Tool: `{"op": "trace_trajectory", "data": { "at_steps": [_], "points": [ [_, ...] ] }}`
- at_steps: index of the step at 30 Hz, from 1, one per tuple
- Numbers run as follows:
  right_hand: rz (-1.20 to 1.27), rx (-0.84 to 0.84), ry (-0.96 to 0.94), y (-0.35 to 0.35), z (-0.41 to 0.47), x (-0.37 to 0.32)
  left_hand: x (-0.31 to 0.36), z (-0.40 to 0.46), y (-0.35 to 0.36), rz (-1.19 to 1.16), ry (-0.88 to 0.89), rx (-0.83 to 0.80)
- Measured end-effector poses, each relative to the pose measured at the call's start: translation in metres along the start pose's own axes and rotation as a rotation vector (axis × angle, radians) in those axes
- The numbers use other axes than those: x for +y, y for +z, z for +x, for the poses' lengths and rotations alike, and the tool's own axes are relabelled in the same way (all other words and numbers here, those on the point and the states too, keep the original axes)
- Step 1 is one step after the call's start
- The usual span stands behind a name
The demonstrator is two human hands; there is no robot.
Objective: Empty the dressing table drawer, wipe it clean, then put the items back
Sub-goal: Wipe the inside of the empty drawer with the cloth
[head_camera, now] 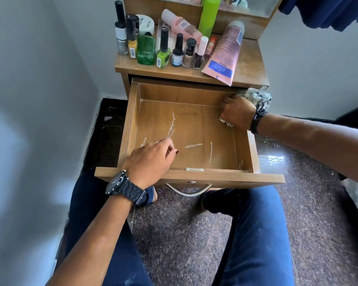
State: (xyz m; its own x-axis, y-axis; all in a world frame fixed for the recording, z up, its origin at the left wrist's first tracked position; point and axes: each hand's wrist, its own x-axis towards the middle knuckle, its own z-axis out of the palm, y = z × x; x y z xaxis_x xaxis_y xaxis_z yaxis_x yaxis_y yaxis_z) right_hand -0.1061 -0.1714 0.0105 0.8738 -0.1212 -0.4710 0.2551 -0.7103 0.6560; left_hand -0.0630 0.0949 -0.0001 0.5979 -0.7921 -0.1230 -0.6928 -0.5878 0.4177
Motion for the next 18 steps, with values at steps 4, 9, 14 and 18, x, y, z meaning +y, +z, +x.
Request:
{"op": "trace_trajectory", "data": {
  "at_steps": [4, 9, 14, 18],
  "points": [
    [0.008, -0.057, -0.064, -0.009, -0.009, 0.000, 0.002, -0.001, -0.002, 0.002, -0.009, -0.017],
    [0.016, -0.119, -0.224, -0.019, -0.035, -0.014, 0.003, -0.002, -0.003, 0.014, -0.017, -0.014],
    [0.261, -0.347, -0.400, -0.030, -0.062, -0.034, 0.001, -0.001, -0.002, 0.009, -0.021, -0.018],
    [0.441, -0.466, -0.372, -0.038, -0.055, -0.024, 0.001, -0.001, -0.002, 0.013, -0.022, -0.022]
  ]
}}
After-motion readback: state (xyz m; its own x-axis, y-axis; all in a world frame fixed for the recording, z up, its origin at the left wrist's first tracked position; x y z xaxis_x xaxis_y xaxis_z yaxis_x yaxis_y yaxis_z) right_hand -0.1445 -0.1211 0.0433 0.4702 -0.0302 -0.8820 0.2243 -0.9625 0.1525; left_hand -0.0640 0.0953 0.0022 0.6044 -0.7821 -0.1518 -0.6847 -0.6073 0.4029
